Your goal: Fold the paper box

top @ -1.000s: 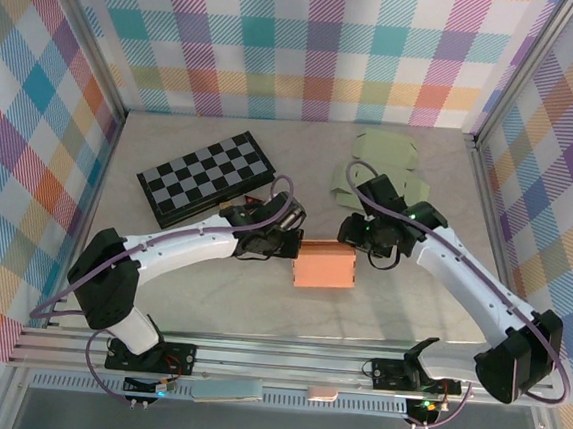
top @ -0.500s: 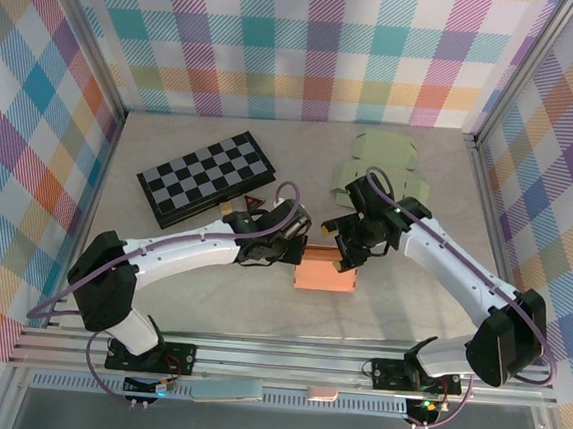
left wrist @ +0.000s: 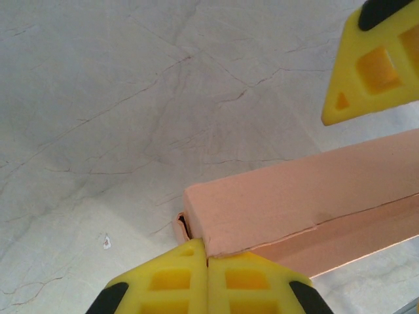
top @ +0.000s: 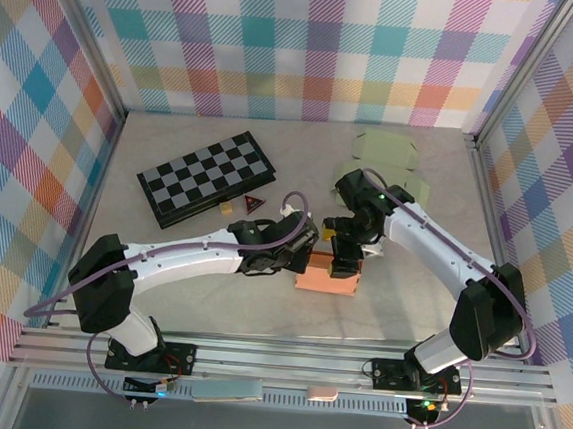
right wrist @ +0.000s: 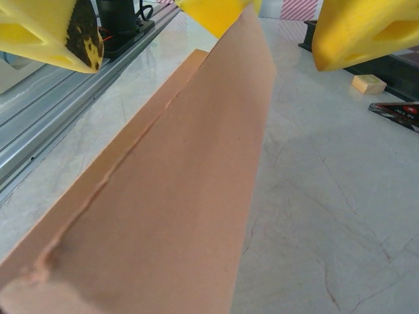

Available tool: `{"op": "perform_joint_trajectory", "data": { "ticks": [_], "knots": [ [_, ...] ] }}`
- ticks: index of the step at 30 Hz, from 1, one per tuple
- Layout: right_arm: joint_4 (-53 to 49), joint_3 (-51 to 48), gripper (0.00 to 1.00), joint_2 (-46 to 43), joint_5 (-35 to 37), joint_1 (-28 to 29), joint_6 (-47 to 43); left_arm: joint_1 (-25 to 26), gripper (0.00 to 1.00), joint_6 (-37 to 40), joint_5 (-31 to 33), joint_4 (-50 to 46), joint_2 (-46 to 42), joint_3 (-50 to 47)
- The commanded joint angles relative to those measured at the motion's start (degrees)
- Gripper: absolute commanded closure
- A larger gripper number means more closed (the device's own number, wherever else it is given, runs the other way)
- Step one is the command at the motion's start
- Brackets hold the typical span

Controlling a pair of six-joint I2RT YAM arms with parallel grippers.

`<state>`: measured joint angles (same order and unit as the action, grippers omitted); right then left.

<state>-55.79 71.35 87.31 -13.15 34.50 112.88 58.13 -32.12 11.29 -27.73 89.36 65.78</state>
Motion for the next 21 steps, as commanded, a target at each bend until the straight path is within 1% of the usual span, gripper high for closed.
{"op": "perform_joint_trajectory", "data": {
  "ticks": [1, 8, 10, 15, 21],
  "knots": [
    [-0.8, -2.0, 0.15, -1.0, -0.1, -0.3, 2.7, 1.2, 1.0, -0.7, 1.7, 1.1, -2.0, -1.3],
    [3.6, -5.2, 0.14, -0.6, 1.4, -0.2, 2.7, 1.6, 1.0, -1.0, 1.9, 1.2, -2.0, -1.7],
    [6.0, -5.9, 0.19, -0.4, 2.1, -0.2, 2.0, 1.7, 1.0, -0.9, 1.9, 1.0, -1.8, -1.5],
    [6.6, -6.4, 0.31, 0.2, 2.4, -0.2, 1.0, 1.8, 1.0, -1.1, 1.7, 1.0, -1.6, -1.4],
    [7.7, -8.0, 0.37, 0.1, 2.8, -0.3, 0.2, 1.8, 1.0, -1.5, 1.2, 1.0, -1.6, -1.5]
  ]
}}
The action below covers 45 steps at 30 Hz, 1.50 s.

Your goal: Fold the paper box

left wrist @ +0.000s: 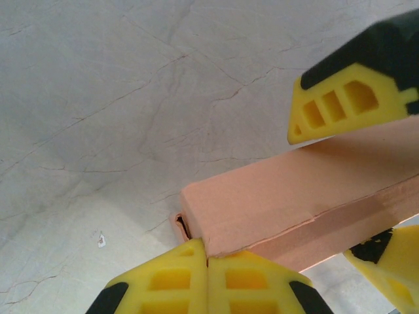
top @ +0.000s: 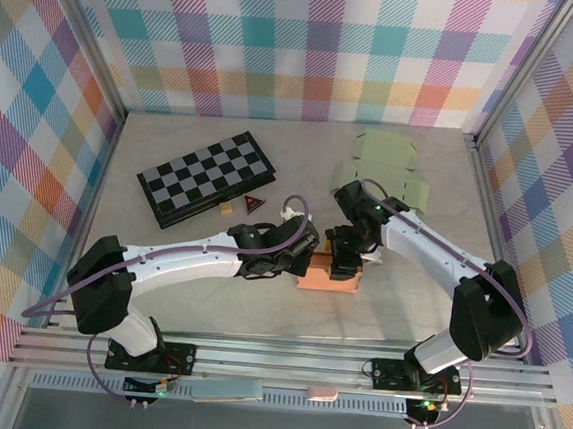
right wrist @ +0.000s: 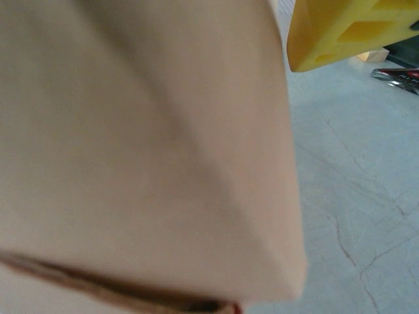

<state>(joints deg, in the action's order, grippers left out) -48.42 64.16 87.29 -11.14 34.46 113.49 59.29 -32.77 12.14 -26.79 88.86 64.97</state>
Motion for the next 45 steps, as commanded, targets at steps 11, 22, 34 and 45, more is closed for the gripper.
{"op": "perform_joint_trajectory", "data": {
  "ticks": [11, 22, 34, 45],
  "knots": [
    [3.0, -2.0, 0.49, -0.9, 4.4, -0.2, -4.5, 1.5, 0.99, -1.8, -1.5, 2.1, -2.4, -3.8],
    [4.7, -3.7, 0.52, -2.8, 6.0, -0.2, -7.5, 1.9, 0.78, -5.8, -1.2, 1.2, -6.9, -4.6],
    [5.5, -3.7, 0.52, -2.8, 5.8, -0.2, -8.1, -9.4, 0.58, -33.0, -15.7, 3.6, -11.0, -4.2],
    [5.8, -3.7, 0.52, -2.6, 5.7, -0.2, -8.1, -10.6, 0.59, -42.4, -24.7, 15.5, -4.8, -9.4]
  ]
}}
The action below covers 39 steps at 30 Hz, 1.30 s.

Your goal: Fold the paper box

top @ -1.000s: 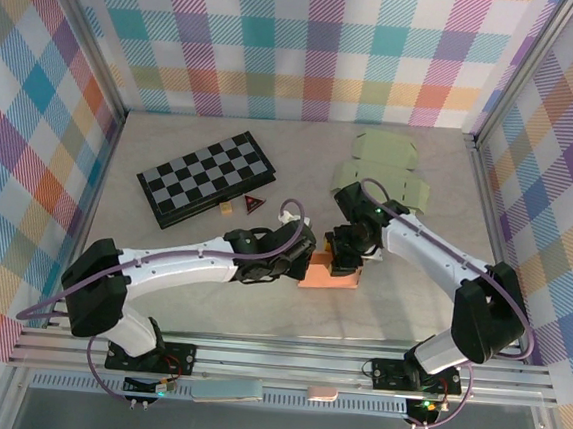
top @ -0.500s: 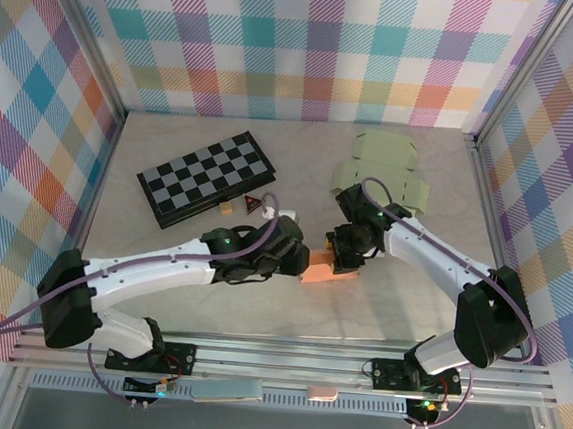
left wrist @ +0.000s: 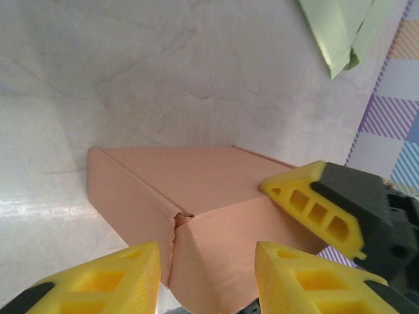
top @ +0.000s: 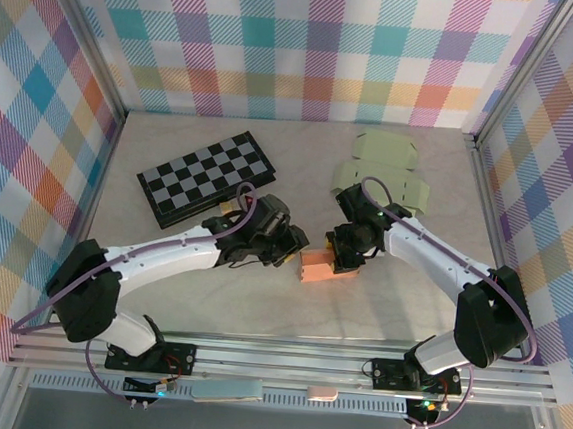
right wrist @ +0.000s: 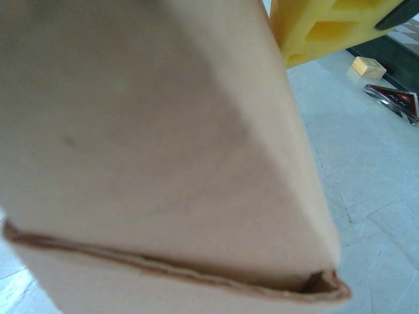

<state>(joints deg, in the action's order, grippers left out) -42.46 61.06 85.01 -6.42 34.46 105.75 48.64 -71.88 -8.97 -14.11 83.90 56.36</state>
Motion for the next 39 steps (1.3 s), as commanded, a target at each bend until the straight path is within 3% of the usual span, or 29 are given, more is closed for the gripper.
{"op": "perform_joint_trajectory", "data": {
  "ticks": [1, 27, 39],
  "knots": [
    [0.0, -0.6, 0.52, -0.3, 0.9, -0.3, -0.5, 0.0, 0.59, -3.1, -3.6, 3.0, 0.1, -1.2],
    [0.2, -0.9, 0.51, -0.3, 0.3, -0.6, -0.7, -0.1, 0.7, 0.0, -3.3, 6.6, 0.3, -8.5],
    [-0.6, -0.1, 0.46, -0.3, -0.3, -1.0, -1.5, -0.1, 0.74, 1.9, -3.1, 5.8, 1.1, -8.4]
  ]
}}
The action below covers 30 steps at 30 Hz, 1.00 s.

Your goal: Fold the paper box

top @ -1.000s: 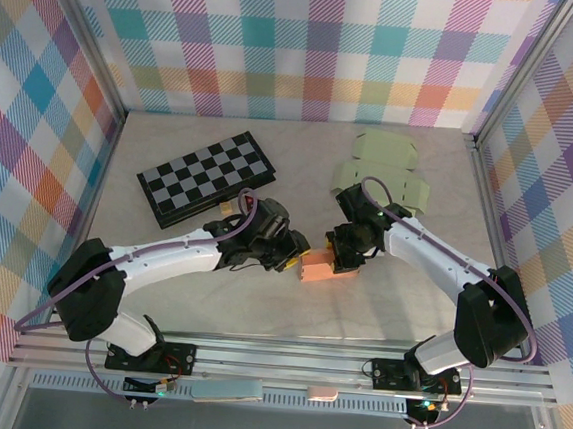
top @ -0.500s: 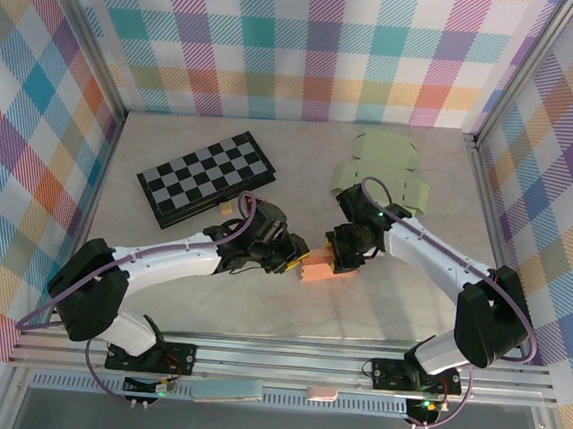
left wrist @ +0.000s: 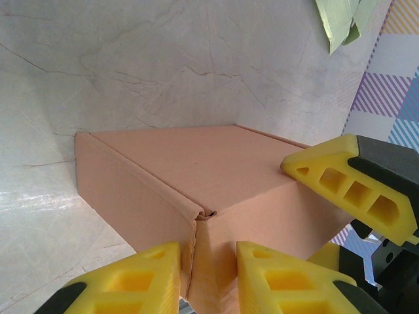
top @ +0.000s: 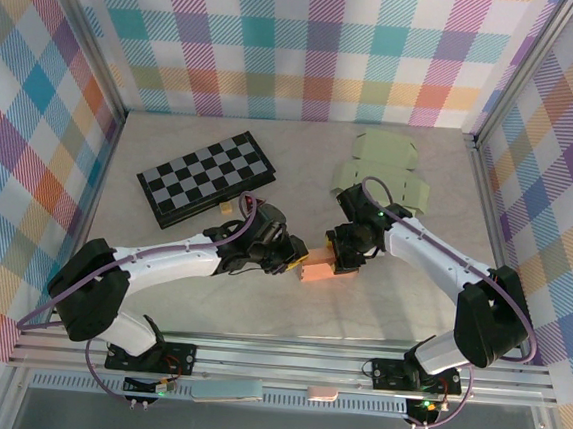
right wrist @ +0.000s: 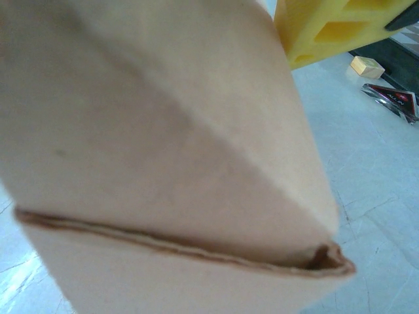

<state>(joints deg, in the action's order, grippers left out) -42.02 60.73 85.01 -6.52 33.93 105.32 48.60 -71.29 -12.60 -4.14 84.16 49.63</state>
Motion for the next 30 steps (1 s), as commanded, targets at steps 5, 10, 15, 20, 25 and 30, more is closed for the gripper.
{"op": "perform_joint_trajectory", "data": {
  "ticks": [5, 10, 15, 20, 25, 30],
  "knots": [
    [-1.6, 1.4, 0.38, -0.9, -0.1, -0.8, -3.0, 0.0, 0.75, 1.8, 0.4, -4.3, 1.3, -1.5],
    [-3.1, 4.5, 0.27, -2.6, 0.9, -1.5, -8.7, 0.0, 0.75, 2.4, 0.1, -4.6, 1.9, -1.0],
    [-4.9, 6.7, 0.23, -5.5, 0.9, -3.0, -14.5, 0.0, 0.76, 2.8, -0.3, -4.8, 2.6, -0.3],
    [-7.0, 6.3, 0.25, -11.3, 0.6, -5.8, -21.9, 0.0, 0.76, 3.7, -0.3, -5.7, 3.0, 0.4],
    [-6.3, 1.9, 0.34, -15.9, -6.9, -14.5, -35.0, -0.1, 0.76, 5.0, -0.6, -6.8, 3.6, 1.5],
    [-9.6, -0.2, 0.4, -16.2, -11.9, -19.2, -41.2, -0.2, 0.76, 5.4, -0.6, -7.2, 3.8, 2.0]
  ]
}}
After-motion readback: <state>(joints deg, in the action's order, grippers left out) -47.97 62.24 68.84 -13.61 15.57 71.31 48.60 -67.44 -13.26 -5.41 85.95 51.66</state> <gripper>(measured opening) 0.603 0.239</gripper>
